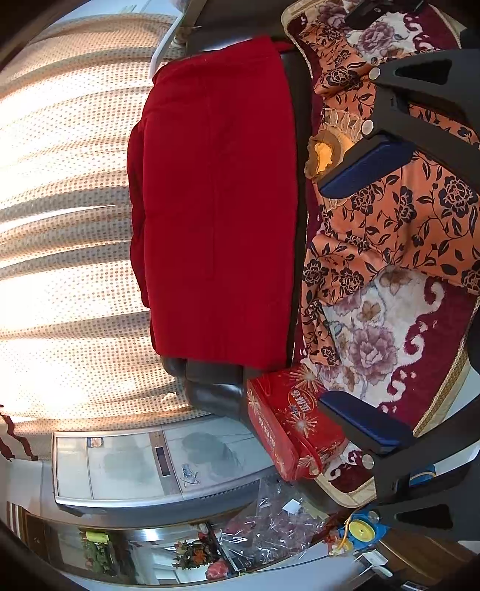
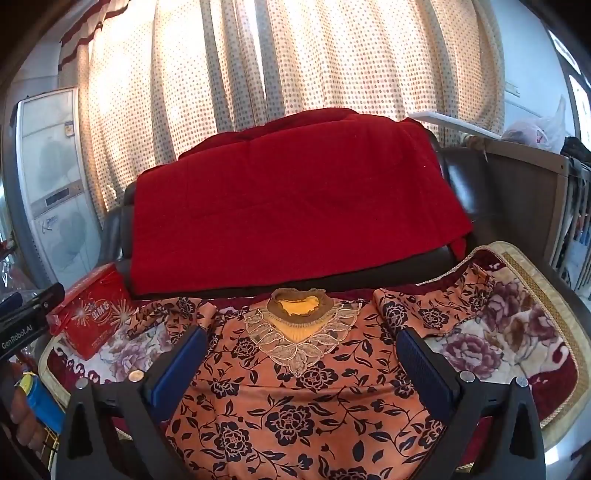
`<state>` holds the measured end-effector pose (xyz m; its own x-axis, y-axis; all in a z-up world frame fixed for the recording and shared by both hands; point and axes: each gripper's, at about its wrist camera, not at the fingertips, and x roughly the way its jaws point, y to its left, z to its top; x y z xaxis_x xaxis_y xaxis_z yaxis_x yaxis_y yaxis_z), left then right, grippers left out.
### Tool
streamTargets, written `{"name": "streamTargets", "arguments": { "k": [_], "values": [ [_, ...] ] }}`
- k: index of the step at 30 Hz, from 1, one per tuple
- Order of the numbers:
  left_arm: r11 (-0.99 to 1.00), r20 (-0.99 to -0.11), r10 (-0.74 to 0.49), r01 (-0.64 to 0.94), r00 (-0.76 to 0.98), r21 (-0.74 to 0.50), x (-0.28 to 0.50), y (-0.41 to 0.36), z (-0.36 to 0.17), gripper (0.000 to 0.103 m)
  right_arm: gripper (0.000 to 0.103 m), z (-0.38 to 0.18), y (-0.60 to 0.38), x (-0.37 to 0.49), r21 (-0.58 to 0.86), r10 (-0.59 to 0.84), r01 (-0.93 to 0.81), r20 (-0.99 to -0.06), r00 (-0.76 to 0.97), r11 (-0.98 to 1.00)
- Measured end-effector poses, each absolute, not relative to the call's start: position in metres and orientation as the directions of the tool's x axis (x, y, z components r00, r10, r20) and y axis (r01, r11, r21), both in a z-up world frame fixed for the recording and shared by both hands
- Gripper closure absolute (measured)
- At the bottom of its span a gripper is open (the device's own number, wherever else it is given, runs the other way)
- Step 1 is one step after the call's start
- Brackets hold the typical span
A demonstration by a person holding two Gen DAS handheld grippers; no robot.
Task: Fold small clothes
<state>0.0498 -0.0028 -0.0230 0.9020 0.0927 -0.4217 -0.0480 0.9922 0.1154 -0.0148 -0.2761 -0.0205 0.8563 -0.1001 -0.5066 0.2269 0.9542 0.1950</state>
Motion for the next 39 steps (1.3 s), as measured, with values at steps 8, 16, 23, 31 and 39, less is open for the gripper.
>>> {"name": "streamTargets", "arguments": {
  "k": [8,16,23,31,39],
  "values": [
    [0.991,-0.424,0.105,-0.060,0.900,0.118,0.051,0.002,-0.023,0.000,0.000,-0.023,-0.267,-0.010,0.194,-0.085,0.211,-0.511,0.855,0.958],
    [0.992,-0.417,0.109,-0.069,0.902,0.109,0.048,0.007,-0.021,0.000,0.000,-0.022,-0.265,-0.010,0.191,-0.082,0.207,-0.513,0.854,0.959],
    [0.992,-0.416,0.109,-0.073,0.903,0.102,0.048,0.009,-0.018,0.000,0.000,-0.021,-0.265,-0.011,0.190,-0.083,0.208,-0.513,0.854,0.959],
    [0.993,-0.415,0.105,-0.070,0.904,0.098,0.048,0.011,-0.018,0.000,0.000,-0.021,-0.264,-0.011,0.190,-0.084,0.208,-0.513,0.854,0.960],
    [0.993,-0.415,0.102,-0.066,0.904,0.099,0.050,0.010,-0.019,0.000,0.000,-0.022,-0.267,-0.008,0.196,-0.083,0.212,-0.518,0.851,0.957]
  ]
}}
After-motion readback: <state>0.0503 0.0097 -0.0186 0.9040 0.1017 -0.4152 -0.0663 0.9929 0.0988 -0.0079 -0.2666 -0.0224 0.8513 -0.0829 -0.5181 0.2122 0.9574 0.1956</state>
